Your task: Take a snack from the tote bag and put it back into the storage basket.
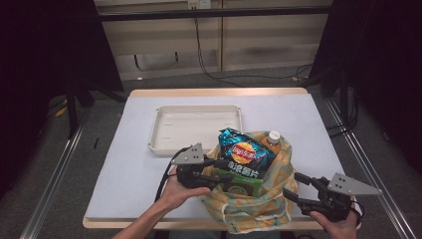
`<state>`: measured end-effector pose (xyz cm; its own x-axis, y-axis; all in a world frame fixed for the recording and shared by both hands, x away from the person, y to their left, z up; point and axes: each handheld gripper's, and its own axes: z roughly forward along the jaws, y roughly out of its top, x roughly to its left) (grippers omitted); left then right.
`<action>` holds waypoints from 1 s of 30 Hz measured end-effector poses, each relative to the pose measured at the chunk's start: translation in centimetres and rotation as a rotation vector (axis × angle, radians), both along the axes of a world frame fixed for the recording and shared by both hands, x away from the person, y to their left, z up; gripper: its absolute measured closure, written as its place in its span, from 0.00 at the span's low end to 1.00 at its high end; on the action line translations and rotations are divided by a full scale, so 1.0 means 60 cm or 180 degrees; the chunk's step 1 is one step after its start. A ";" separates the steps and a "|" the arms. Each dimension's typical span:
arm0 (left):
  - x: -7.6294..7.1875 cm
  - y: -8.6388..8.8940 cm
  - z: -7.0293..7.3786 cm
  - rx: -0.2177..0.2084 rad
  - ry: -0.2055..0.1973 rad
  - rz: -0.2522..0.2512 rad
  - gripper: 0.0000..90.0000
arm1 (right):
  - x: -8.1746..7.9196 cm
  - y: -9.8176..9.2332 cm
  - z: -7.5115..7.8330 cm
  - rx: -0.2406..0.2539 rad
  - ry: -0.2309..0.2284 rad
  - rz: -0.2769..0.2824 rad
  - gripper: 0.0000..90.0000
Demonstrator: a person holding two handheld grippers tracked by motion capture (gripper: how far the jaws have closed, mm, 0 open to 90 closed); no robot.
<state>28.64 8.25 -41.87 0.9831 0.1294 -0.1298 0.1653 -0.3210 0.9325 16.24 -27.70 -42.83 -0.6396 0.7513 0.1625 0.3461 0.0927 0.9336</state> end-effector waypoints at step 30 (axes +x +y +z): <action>-0.005 -0.010 -0.016 0.0273 0.0174 -0.0406 0.83 | 0.003 0.000 -0.002 -0.0004 0.0042 -0.0042 0.26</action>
<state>28.34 7.63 -42.84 0.9840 0.0168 -0.1772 0.1677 -0.4206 0.8916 16.44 -27.71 -42.97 -0.6275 0.7598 0.1700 0.3596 0.0892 0.9288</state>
